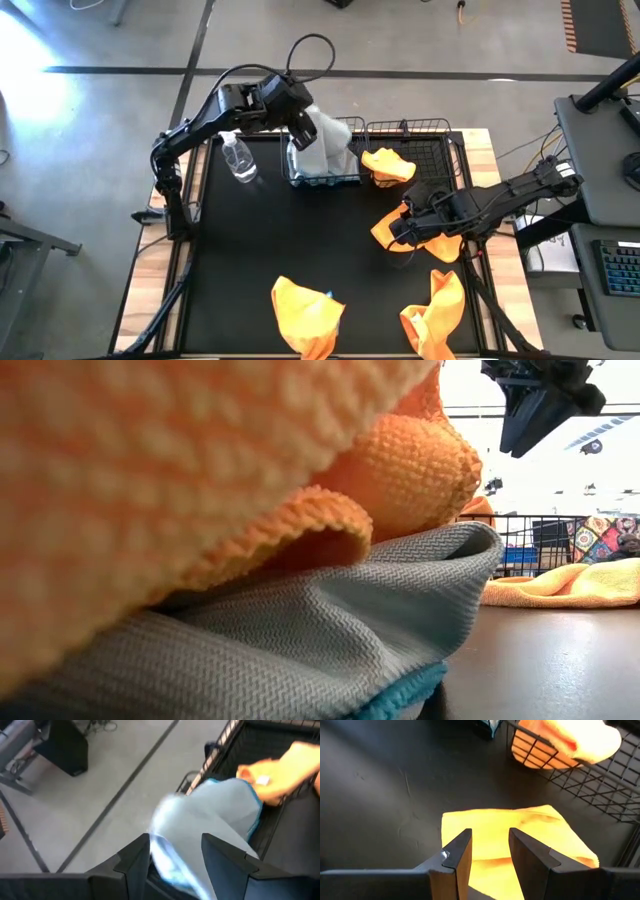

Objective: Sort microfiber towel by color & place in baskets
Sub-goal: Put the blue microfiber towel into the left black wire basket, then put the top right orange microfiber towel into the right black wire basket

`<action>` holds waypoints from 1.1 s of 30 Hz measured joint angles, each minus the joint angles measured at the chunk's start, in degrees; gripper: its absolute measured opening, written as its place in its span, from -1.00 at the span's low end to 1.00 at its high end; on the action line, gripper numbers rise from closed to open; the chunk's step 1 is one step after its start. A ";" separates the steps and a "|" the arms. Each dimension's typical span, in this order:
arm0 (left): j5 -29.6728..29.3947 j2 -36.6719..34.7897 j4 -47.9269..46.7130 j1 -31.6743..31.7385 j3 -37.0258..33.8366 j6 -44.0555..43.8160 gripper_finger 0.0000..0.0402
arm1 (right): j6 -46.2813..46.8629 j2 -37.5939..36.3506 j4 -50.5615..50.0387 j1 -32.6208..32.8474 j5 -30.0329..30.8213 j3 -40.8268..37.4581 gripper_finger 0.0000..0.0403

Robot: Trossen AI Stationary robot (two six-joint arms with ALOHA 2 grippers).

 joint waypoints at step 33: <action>3.04 -5.38 -3.06 -5.69 -0.02 0.99 -0.18 | 0.54 0.00 2.07 0.00 -0.55 -1.78 -0.39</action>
